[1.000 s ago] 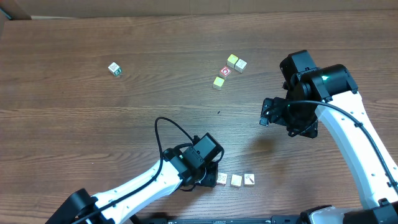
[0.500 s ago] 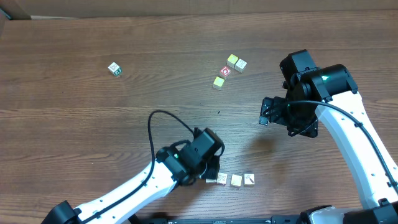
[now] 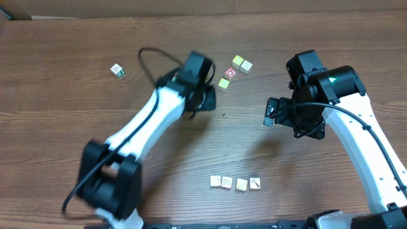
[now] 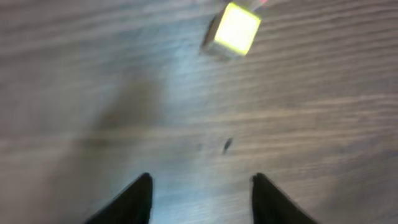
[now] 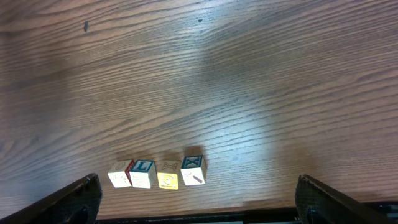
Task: Flip 5 blocks
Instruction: 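Move the left gripper up to the yellow C block near the top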
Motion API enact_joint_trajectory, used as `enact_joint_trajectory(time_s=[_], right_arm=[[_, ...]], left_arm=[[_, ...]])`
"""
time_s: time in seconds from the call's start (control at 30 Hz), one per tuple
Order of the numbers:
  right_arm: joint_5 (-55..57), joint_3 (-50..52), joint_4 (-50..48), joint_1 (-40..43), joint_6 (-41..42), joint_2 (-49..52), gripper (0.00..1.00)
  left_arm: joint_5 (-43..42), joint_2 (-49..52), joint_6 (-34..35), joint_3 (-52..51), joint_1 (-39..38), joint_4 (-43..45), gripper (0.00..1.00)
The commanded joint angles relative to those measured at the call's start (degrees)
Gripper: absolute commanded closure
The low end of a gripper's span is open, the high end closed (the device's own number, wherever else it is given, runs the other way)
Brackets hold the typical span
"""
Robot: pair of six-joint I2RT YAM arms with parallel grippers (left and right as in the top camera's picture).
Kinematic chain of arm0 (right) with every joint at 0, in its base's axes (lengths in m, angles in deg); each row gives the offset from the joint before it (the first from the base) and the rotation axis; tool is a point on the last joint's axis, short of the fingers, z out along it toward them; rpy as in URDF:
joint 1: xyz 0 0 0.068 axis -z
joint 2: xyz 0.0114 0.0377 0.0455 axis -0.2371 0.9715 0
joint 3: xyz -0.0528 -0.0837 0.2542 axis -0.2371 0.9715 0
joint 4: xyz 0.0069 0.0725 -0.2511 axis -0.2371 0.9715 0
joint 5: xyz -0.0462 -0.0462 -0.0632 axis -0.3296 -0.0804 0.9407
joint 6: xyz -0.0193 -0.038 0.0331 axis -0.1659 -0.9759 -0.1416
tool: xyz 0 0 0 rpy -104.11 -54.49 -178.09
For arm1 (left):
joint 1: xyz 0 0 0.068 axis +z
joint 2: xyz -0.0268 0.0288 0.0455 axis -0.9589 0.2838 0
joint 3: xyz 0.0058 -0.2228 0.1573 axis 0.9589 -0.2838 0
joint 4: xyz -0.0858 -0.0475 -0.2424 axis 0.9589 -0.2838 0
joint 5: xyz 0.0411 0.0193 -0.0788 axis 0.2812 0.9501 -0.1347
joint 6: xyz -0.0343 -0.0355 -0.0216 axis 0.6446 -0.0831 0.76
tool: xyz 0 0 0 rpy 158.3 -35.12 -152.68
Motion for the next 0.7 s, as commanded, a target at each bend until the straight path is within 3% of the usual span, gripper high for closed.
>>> enact_joint_trajectory(time_s=[0.0, 0.3, 0.67], right_arm=[[0.44, -1.49, -0.11, 0.13, -0.22, -1.55, 0.0], [0.42, -1.49, 0.31, 0.11, -0.44, -1.55, 0.0], [0.42, -1.49, 0.52, 0.11, -0.44, -1.55, 0.0]], left_arm=[[-1.95, 9.14, -10.25, 12.63, -0.46, -4.02, 0.5], [-1.95, 24.79, -24.83, 31.36, -0.22, -13.25, 0.5], [-2.29, 28.33, -30.8, 32.81, -0.37, -10.19, 0.47]])
